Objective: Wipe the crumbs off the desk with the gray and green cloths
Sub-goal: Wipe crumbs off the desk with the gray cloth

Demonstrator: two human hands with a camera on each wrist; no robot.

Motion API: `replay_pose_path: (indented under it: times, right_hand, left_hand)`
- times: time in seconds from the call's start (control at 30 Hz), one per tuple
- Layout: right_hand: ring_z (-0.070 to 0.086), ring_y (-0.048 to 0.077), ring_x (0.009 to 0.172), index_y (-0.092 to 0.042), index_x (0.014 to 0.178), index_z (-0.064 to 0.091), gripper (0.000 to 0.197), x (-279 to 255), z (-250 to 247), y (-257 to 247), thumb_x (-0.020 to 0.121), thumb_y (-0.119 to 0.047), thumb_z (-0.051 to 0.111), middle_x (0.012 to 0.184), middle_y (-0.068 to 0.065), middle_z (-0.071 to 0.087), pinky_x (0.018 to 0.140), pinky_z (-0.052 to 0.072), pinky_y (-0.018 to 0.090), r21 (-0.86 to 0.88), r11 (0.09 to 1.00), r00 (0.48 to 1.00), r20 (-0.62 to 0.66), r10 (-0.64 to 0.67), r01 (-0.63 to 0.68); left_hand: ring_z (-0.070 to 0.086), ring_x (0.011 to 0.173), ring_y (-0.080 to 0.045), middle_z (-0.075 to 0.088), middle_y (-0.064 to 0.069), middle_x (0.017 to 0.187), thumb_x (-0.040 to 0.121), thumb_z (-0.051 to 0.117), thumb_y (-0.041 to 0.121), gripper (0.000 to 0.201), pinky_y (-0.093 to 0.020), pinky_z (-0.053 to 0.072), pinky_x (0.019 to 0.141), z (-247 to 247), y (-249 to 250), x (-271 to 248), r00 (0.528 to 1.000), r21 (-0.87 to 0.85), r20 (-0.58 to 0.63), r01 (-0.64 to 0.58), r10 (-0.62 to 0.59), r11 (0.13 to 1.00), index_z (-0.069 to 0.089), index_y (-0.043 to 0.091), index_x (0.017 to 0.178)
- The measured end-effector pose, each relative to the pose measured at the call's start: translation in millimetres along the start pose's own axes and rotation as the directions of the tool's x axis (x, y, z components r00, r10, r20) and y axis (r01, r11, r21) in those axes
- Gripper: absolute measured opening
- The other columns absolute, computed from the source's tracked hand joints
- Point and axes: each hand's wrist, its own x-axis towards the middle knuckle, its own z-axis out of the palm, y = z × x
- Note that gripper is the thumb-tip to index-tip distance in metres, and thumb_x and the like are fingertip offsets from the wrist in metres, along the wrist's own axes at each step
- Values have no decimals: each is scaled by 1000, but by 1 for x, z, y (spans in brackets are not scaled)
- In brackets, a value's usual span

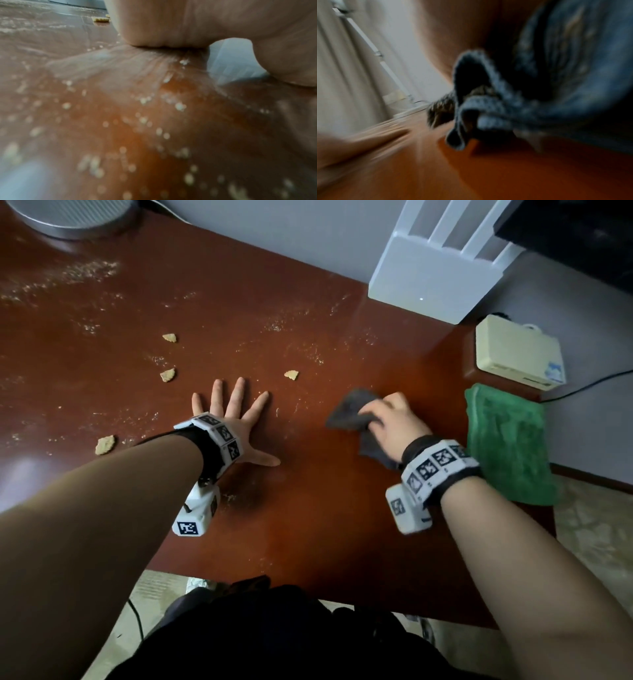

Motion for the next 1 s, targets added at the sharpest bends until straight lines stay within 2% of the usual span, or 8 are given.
replay_pose_path:
  times: [0.13,0.27,0.43,0.53,0.67,0.8,0.87,1.0]
  right_hand:
    - [48,36,112,-20,127,49,29,33,-8,22,99,-20,39,137,10,27,89,40,36,118,914,910,-109,400,-388]
    - [44,32,118,-24,122,53,28,22,18,-1,96,-18,44,140,6,28,93,37,31,20,1000,1000,-4,19,-18]
    - [45,25,119,-22,125,57,32,21,-1,-11,97,-14,45,137,7,34,101,37,31,40,967,956,145,-256,253]
    - [49,27,111,-22,123,56,30,53,-14,8,98,-16,41,132,8,34,97,40,32,214,972,983,-134,128,-97]
    - [59,31,94,-26,89,44,9,68,-1,1,91,-31,52,118,9,50,85,50,42,608,697,841,-87,534,-380]
    - [61,24,90,-26,108,50,24,31,22,-20,87,-34,56,111,4,54,75,51,31,417,903,995,47,93,-104]
    - [54,22,108,-27,122,54,31,3,30,-22,91,-28,53,128,2,46,88,45,29,184,968,956,210,-206,168]
    - [46,25,119,-25,127,57,37,-9,15,-2,95,-11,47,137,6,36,102,36,29,152,964,965,115,-235,217]
  left_hand:
    - [-28,139,-33,-37,3,149,50,47,91,124,-61,-7,110,3,-1,4,1000,-13,1,-1,1,1000,-27,46,138]
    - [-28,138,-32,-37,3,148,49,47,91,124,-61,-7,111,2,-1,5,1000,-8,2,-1,1,1000,-28,46,137]
    - [-29,138,-33,-38,3,148,50,47,91,124,-61,-7,111,1,-2,5,1000,0,14,3,-3,1000,-29,46,137]
    - [-30,138,-32,-39,3,147,51,48,90,123,-60,-8,111,1,-1,5,999,-6,32,11,-11,1000,-30,47,136]
    - [-30,138,-31,-39,4,147,52,48,90,122,-60,-8,111,1,0,6,1000,-7,27,14,-14,1000,-30,47,136]
    - [-30,138,-31,-39,4,147,52,47,90,122,-60,-7,111,2,0,6,999,-3,28,16,-16,1000,-31,47,135]
    - [-29,138,-32,-38,3,148,52,48,90,122,-60,-7,111,1,1,6,1000,7,23,17,-17,1000,-30,47,136]
    - [-29,138,-32,-39,3,147,55,48,88,120,-60,-7,111,0,1,6,999,23,39,22,-23,999,-31,47,135]
